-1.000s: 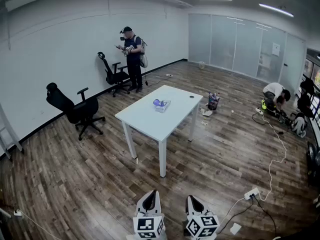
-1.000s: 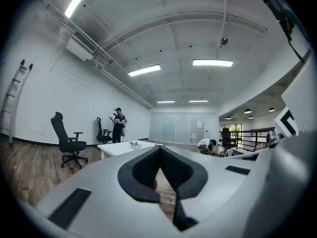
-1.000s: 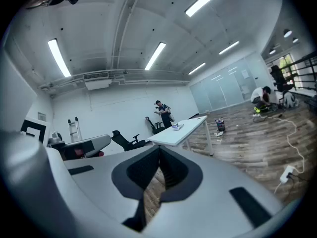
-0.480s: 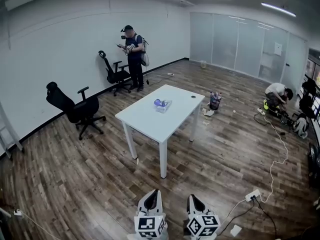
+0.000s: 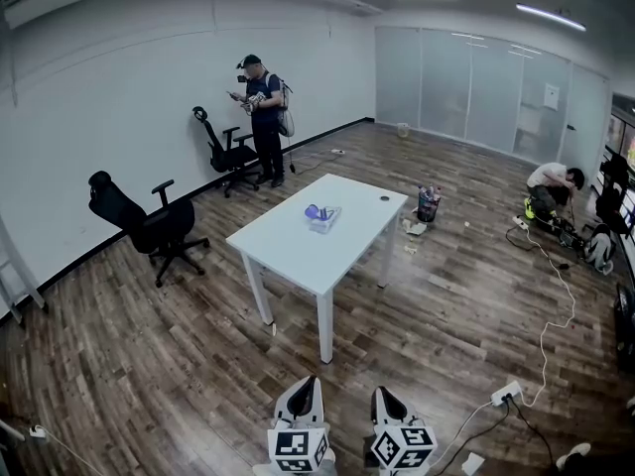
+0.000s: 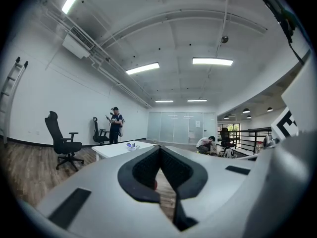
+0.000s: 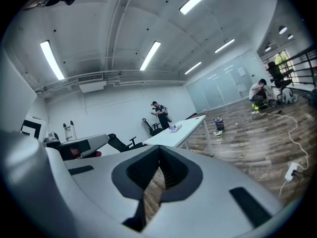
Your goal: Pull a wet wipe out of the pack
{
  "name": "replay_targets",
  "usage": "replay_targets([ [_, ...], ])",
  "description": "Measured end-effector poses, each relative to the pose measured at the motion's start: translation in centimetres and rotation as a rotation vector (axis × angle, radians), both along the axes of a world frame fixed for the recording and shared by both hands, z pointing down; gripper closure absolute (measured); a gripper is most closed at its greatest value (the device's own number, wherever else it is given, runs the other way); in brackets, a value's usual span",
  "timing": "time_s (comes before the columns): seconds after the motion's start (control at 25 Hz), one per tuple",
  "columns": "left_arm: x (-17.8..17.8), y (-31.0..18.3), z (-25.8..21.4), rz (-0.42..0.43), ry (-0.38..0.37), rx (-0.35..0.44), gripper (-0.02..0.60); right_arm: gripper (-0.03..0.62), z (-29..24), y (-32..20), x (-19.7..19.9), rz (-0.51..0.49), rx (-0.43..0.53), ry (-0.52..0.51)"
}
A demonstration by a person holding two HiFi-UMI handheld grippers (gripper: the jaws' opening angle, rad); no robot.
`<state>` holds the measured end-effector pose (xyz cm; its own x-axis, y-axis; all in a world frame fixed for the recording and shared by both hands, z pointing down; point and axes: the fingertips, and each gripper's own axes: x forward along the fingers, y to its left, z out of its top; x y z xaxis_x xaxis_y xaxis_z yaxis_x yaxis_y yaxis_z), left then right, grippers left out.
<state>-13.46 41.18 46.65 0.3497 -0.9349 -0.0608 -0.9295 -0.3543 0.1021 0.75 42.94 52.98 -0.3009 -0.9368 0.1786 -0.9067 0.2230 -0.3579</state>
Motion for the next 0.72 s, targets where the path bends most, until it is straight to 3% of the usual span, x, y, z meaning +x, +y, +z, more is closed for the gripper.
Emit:
replay_targets([
  [0.72, -0.7, -9.4, 0.0, 0.032, -0.002, -0.011, 0.584, 0.586, 0.0, -9.2, -1.3, 0.004, -0.019, 0.018],
])
